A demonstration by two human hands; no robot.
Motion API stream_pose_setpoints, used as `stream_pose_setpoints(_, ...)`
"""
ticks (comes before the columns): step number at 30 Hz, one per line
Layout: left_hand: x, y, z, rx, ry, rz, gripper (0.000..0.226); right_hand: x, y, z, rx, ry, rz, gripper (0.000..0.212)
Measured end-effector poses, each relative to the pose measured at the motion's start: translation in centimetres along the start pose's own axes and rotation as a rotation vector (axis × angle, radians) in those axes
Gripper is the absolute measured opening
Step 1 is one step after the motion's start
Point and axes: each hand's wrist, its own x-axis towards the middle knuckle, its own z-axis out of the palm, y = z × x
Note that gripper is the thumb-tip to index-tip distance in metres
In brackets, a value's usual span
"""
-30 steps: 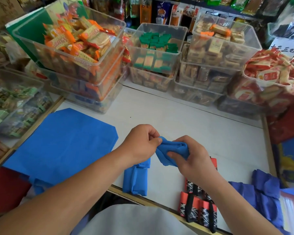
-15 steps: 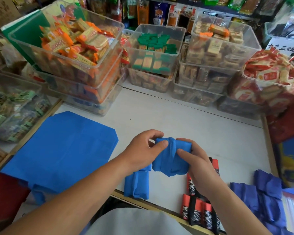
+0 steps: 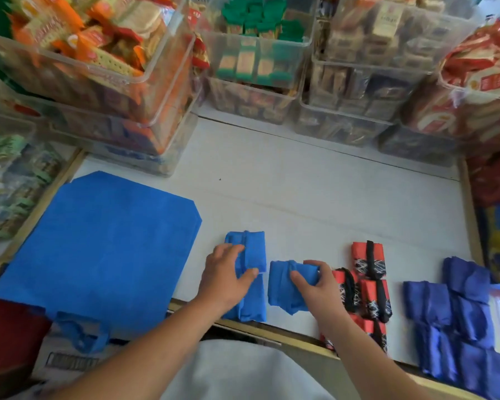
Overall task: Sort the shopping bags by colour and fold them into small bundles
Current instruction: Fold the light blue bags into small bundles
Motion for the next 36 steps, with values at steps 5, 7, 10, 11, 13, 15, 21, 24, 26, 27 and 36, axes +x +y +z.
stream_pose_setpoints(5,-0.2,-5.8,2.1,0.202,-0.131,0.021,0.101,1.2,5.8,1.0,-0.165,0.001,0.087,0.058)
stream_pose_setpoints(7,0.5,-6.3,2.5,0.230,-0.160,0.075,0.107,1.2,6.5,1.3,-0.296,0.041,-0.013,0.061)
stream_pose_setpoints(10,1.4,-6.3,2.8,0.196,-0.203,0.107,0.109,1.5,7.0,1.8,-0.452,-0.023,-0.130,0.048)
stream_pose_setpoints(11,1.5,-6.2,2.9,0.195,-0.213,0.117,0.108,1.6,7.1,2.0,-0.487,-0.062,-0.131,0.042)
stream_pose_setpoints(13,1.5,-6.2,3.2,0.211,-0.226,0.146,0.105,1.5,7.9,1.9,-0.533,-0.100,-0.136,0.040)
stream_pose_setpoints(15,1.3,-6.4,3.4,0.198,-0.231,0.154,0.103,1.2,8.6,1.7,-0.568,-0.111,-0.172,0.043)
stream_pose_setpoints(21,1.5,-6.9,3.1,0.092,-0.165,0.136,0.098,0.9,7.9,0.5,-0.593,-0.053,-0.255,0.043)
stream_pose_setpoints(24,-0.2,-7.0,3.1,0.078,-0.052,0.102,0.083,2.6,5.8,0.6,-0.773,-0.055,-0.595,0.045)
stream_pose_setpoints(26,-1.5,-7.2,3.3,0.066,-0.020,0.096,0.072,4.7,4.0,1.8,-0.910,-0.183,-0.785,0.050)
stream_pose_setpoints(27,-2.0,-7.3,3.6,0.045,-0.018,0.075,0.068,5.5,3.0,2.6,-0.996,-0.271,-0.808,0.056)
stream_pose_setpoints(36,-2.7,-7.7,5.8,-0.089,0.008,-0.121,0.070,5.3,3.2,3.0,-1.138,-0.366,-0.520,0.066)
